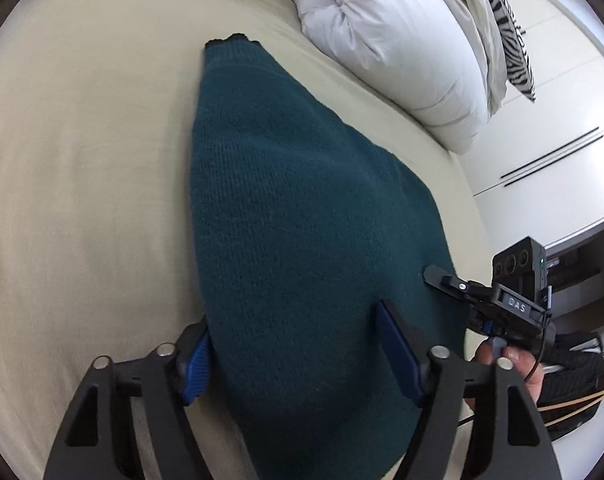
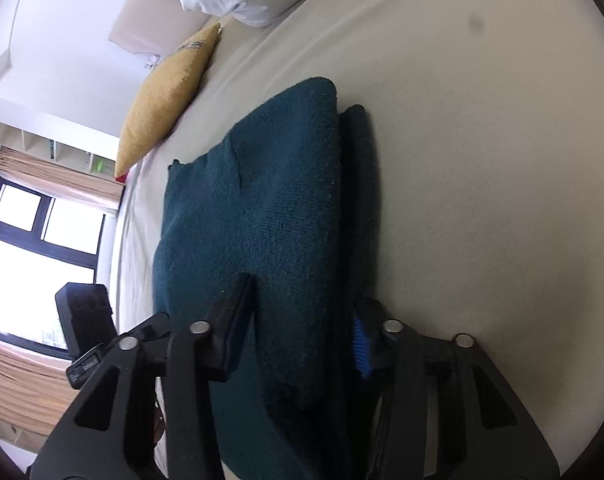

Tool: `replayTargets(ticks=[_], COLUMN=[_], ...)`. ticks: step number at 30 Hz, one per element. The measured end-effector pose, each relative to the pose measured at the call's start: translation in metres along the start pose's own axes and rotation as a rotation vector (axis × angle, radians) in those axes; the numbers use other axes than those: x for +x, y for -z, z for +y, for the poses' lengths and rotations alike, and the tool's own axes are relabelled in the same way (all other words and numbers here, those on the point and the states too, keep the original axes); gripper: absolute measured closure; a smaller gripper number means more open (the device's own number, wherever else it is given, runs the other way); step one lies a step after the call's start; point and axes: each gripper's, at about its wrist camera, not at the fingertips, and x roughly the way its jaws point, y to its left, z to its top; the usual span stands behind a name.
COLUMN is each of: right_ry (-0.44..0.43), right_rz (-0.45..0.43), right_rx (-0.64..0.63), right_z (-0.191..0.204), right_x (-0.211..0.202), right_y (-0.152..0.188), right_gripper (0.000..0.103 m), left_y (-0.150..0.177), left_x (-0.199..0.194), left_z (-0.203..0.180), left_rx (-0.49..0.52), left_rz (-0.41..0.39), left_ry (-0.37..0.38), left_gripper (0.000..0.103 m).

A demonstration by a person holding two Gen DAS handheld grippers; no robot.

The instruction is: Fold small clothes

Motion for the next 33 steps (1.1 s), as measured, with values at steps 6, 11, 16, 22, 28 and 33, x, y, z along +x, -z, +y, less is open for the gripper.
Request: replayTargets(ticks=[6, 11, 16, 22, 28, 33], right_ry=[0.126, 0.280, 0.293, 0.239, 0.150, 0.095], right_rz=[-0.036, -0.082, -0.126, -0.139, -0.125, -0.091], right_rx=[-0.095, -0.217, -0.330, -0.419, -0.462, -0.495], right_z=[0.020, 0.058, 0.104, 0.155, 0.204, 0.236], right_x=[0.000, -0.009, -0.029, -0.044, -0.041, -0.027], right_y=[0.013, 0.028, 0.061, 0.126, 0.192, 0.244], right_gripper=[0.077, 0.080, 0.081, 0.081, 0.081, 0.081], left_y=[0.000, 0.005, 0.027, 0.073, 0.126, 0.163], left_x=[-0.002, -0.018, -0.057, -0.127, -0.192, -0.228], left_z=[0.000, -0.014, -0.026, -0.019, 0.004, 0.027], left_rx=[0.008, 0.066, 0.148, 0.185, 0.171, 0.128], left_rz=[0.012, 0.000, -0.033, -0.102, -0.154, -0.187], left_ry=[-0.020, -0.070, -0.113, -0.134, -0.154, -0.164], left_gripper=[0.050, 0.060, 0.062, 0.062, 0.062, 0.062])
